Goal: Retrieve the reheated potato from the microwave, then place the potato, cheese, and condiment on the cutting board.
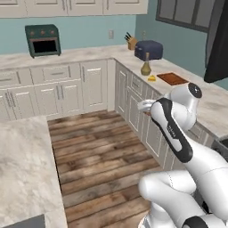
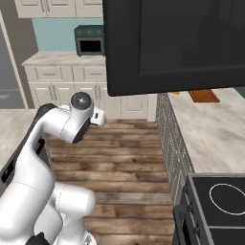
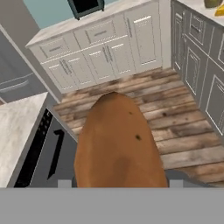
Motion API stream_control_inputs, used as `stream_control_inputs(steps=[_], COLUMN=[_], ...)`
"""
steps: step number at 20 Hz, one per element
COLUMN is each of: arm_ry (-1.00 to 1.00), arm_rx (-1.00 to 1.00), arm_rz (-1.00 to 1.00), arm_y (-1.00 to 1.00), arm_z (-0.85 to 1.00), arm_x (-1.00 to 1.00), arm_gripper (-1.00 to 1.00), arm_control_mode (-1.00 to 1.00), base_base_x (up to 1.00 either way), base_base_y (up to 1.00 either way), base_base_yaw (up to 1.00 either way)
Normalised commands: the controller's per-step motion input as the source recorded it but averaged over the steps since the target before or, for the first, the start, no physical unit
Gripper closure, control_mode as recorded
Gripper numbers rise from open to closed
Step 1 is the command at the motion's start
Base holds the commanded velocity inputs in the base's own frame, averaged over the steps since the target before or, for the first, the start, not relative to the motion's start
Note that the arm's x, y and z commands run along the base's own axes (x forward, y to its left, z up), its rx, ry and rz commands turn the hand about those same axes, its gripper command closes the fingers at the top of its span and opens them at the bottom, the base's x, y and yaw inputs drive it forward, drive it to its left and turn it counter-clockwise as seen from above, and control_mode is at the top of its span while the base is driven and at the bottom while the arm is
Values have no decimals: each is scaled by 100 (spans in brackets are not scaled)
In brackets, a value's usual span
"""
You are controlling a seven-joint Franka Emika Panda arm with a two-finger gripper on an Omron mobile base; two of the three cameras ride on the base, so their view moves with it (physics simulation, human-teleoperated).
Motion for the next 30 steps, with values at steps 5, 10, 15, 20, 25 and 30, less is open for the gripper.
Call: stream_control_inputs(steps=[5,10,15,20,25,30], arm_ry=[0,0,0,0,0,0], arm_rx=[0,0,0,0,0,0], arm_rz=[0,0,0,0,0,0], arm_y=[0,0,0,0,0,0], arm_z=[0,0,0,0,0,0], arm_x=[0,0,0,0,0,0], arm_gripper=[100,100,100,100,100,100], arm_control_mode=[100,100,100,100,100,100], base_base_x=[48,61,60,67,81,83], base_base_y=[6,0,0,0,-9,-8], base_base_yaw=[13,7,7,4,0,0])
